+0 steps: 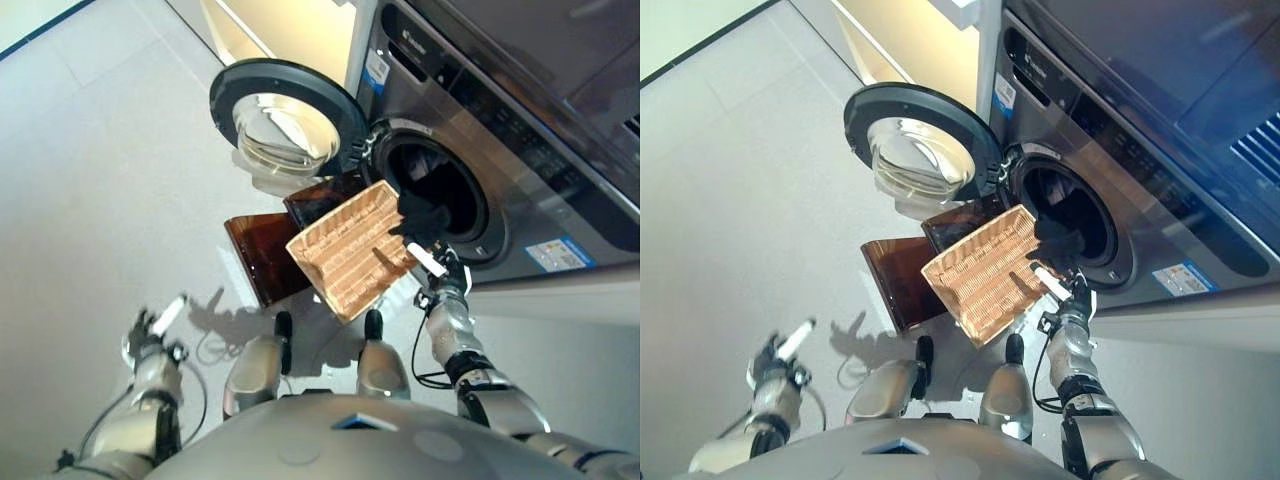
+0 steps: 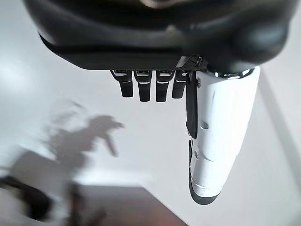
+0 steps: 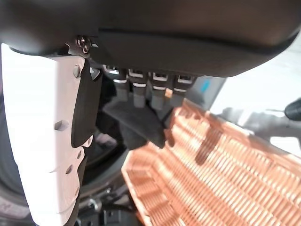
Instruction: Pick up the clothes and place them into the washing machine
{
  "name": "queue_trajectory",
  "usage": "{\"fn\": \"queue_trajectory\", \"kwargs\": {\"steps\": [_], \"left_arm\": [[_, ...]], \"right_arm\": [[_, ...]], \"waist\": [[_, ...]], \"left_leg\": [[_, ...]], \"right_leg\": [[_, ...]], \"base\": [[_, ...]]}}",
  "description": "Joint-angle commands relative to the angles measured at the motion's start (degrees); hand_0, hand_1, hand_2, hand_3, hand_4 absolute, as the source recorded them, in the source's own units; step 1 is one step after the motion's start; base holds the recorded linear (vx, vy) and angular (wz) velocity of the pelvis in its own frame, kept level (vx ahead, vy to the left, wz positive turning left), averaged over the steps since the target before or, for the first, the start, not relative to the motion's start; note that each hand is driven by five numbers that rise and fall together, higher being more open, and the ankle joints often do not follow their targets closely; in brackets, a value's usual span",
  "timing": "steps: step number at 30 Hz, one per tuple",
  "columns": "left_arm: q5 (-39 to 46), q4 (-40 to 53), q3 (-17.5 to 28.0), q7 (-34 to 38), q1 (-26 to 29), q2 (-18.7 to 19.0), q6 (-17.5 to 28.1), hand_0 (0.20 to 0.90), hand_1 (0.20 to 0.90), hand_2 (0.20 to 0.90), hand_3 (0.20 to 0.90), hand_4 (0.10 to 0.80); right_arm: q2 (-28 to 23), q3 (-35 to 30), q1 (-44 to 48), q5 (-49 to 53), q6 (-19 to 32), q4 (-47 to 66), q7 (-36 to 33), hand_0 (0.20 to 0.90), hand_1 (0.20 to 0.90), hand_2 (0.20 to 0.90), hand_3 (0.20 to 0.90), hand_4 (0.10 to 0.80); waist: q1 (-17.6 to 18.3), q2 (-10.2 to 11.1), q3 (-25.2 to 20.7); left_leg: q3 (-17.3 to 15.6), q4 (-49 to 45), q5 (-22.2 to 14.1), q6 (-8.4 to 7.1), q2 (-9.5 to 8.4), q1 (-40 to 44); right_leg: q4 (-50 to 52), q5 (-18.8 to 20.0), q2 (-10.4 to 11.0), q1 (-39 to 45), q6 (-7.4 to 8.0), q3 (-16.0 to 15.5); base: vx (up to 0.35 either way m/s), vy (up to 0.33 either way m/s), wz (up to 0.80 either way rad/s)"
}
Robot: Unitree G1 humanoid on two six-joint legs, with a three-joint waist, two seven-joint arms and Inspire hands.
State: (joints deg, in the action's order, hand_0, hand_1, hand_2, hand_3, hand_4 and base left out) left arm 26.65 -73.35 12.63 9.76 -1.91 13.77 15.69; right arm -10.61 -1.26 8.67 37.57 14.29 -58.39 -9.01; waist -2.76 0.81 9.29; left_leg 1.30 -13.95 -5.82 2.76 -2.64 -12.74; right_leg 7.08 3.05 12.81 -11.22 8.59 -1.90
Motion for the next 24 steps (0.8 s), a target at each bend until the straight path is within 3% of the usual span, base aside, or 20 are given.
{"fn": "queue_trajectory", "kwargs": {"steps": [1,2,4,7,8,13,15,16,17,18,19,20,22,23,24], "left_arm": [[-2.3,6.7,-1.4,-1.3,3.5,4.2,5.4,0.900,0.900,0.900,0.900,0.800],[-2.5,7.0,-1.6,-1.3,3.7,4.1,5.5,0.900,0.900,0.900,0.900,0.800],[-2.5,7.3,-1.8,-1.1,3.7,4.0,5.7,0.900,0.900,0.900,0.900,0.800],[-1.6,8.8,-2.3,-1.3,3.1,3.0,5.9,0.900,0.900,0.900,0.900,0.800],[-0.9,9.4,-2.8,-1.6,2.3,2.1,5.9,0.900,0.900,0.900,0.900,0.800],[-2.0,9.0,-3.8,-1.3,1.3,1.5,5.1,0.900,0.900,0.900,0.900,0.800],[-1.5,9.4,-4.5,-1.2,1.5,1.5,5.0,0.900,0.900,0.900,0.900,0.800],[-1.6,9.5,-4.6,-0.9,1.2,1.3,5.0,0.900,0.900,0.900,0.900,0.800],[-1.6,9.5,-4.6,-0.9,1.2,1.3,5.0,0.900,0.900,0.900,0.900,0.800],[-0.8,8.6,-4.2,-0.4,0.4,0.7,5.1,0.900,0.900,0.900,0.900,0.800],[-0.8,8.6,-4.2,-0.4,0.4,0.7,5.1,0.900,0.900,0.900,0.900,0.800],[-0.7,7.6,-3.6,0.0,-0.5,0.3,5.1,0.900,0.900,0.900,0.900,0.800],[-1.2,6.6,-4.0,0.6,-1.2,0.6,4.9,0.900,0.900,0.900,0.900,0.800],[-1.2,6.6,-4.0,0.6,-1.2,0.6,4.9,0.900,0.900,0.900,0.900,0.800],[-1.4,6.0,-4.4,0.9,-1.1,0.9,4.9,0.900,0.900,0.900,0.900,0.800]], "right_arm": [[0.2,-0.2,1.8,3.8,5.0,4.9,2.4,0.900,0.900,0.900,0.900,0.800],[0.5,-0.5,1.0,5.1,5.2,4.8,2.5,0.900,0.900,0.900,0.900,0.800],[1.0,-0.9,0.6,7.6,5.8,5.0,2.7,0.900,0.900,0.900,0.900,0.800],[1.7,-1.1,-1.3,11.6,5.8,4.6,3.9,0.900,0.900,0.900,0.900,0.800],[2.3,-1.3,-1.7,14.5,5.8,4.6,4.5,0.900,0.900,0.900,0.900,0.800],[3.4,-1.9,-2.3,19.0,6.0,3.3,4.8,0.900,0.900,0.900,0.900,0.800],[4.0,-1.0,-2.4,20.4,6.4,3.7,4.8,0.900,0.900,0.900,0.900,0.800],[4.1,-0.3,-2.0,20.7,6.5,3.9,4.8,0.900,0.900,0.900,0.900,0.800],[4.1,-0.3,-2.0,20.7,6.5,3.9,4.8,0.900,0.900,0.900,0.900,0.800],[4.2,0.3,-1.5,21.1,6.1,3.8,4.3,0.900,0.900,0.900,0.900,0.800],[4.2,0.3,-1.5,21.1,6.1,3.8,4.3,0.900,0.900,0.900,0.900,0.800],[4.7,0.5,-0.3,22.7,6.3,3.3,4.3,0.900,0.900,0.900,0.900,0.800],[5.0,1.0,0.8,23.1,6.5,2.6,4.2,0.900,0.900,0.900,0.900,0.800],[5.0,1.0,0.8,23.1,6.5,2.6,4.2,0.900,0.900,0.900,0.900,0.800],[4.8,1.0,1.6,23.2,6.3,2.0,4.0,0.900,0.900,0.900,0.900,0.800]], "waist": [[-0.2,-0.8,0.8],[-0.1,-0.8,0.4],[0.3,-0.7,-0.1],[0.3,-0.7,-2.1],[0.2,-1.0,-3.4],[0.2,-1.2,-5.4],[0.1,-0.7,-3.9],[-0.9,0.0,-3.1],[-0.9,-0.1,-3.1],[-2.1,0.2,-2.9],[-2.2,0.2,-2.9],[-2.8,0.2,-3.6],[-3.6,-0.7,-4.5],[-3.8,-0.6,-4.4],[-4.0,-1.7,-4.6]], "left_leg": [[1.1,8.5,3.6,-2.10,-2.30,5.8],[1.0,9.4,4.1,-2.33,-2.32,7.2],[1.1,10.0,4.2,-2.50,-2.46,8.4],[1.9,10.3,4.1,-3.02,-2.70,10.0],[2.1,10.8,4.0,-3.32,-2.17,11.1],[2.5,7.6,3.0,-4.45,-1.79,12.4],[2.8,-5.8,6.3,-6.93,-2.01,8.9],[5.5,-11.8,7.5,-7.19,-3.70,7.2],[5.5,-12.5,7.2,-7.20,-3.60,6.9],[9.1,-14.0,7.8,-6.18,-4.43,4.3],[9.0,-14.2,7.7,-6.15,-4.38,4.2],[10.9,-9.2,6.9,-5.23,-2.19,2.0],[11.3,0.8,8.3,-5.69,2.45,2.1],[11.1,1.9,8.8,-5.78,2.61,2.9],[11.3,5.9,11.4,-6.58,4.51,1.8]], "right_leg": [[6.0,-0.4,-5.3,-1.2,0.58,-0.3],[4.1,-1.4,-7.5,-1.1,-0.23,-1.3],[0.5,-1.2,-8.4,0.2,-0.83,-1.4],[-2.9,-0.8,-8.1,3.5,-1.34,0.0],[-3.7,-1.1,-9.1,5.0,-1.75,1.1],[-5.3,-2.3,-9.9,9.3,-2.84,0.9],[-4.8,-2.5,-10.0,11.5,-4.33,0.7],[-4.5,-2.1,-9.9,11.5,-4.81,2.0],[-4.4,-2.1,-10.1,11.5,-4.81,1.9],[-4.4,-2.4,-10.1,12.1,-5.00,4.4],[-4.4,-2.5,-10.1,12.0,-5.00,4.5],[-4.6,-3.0,-9.9,12.1,-4.38,6.4],[-4.7,-4.4,-10.7,12.5,-3.98,8.2],[-4.6,-4.5,-10.7,12.6,-4.09,8.4],[-4.8,-5.1,-11.3,12.9,-4.01,8.4]], "base": [[0.084,0.002,-0.05],[0.069,-0.008,-0.14],[0.134,-0.051,-0.23],[0.147,-0.076,0.19],[0.105,-0.073,0.11],[0.131,-0.125,0.01],[-0.027,-0.144,0.27],[-0.019,-0.075,0.36],[0.044,-0.013,0.14],[0.043,0.026,-0.21],[0.133,0.058,-0.77],[0.153,0.061,-0.96],[0.176,0.074,-0.70],[0.112,0.082,-0.45],[0.162,0.124,-0.40]]}}
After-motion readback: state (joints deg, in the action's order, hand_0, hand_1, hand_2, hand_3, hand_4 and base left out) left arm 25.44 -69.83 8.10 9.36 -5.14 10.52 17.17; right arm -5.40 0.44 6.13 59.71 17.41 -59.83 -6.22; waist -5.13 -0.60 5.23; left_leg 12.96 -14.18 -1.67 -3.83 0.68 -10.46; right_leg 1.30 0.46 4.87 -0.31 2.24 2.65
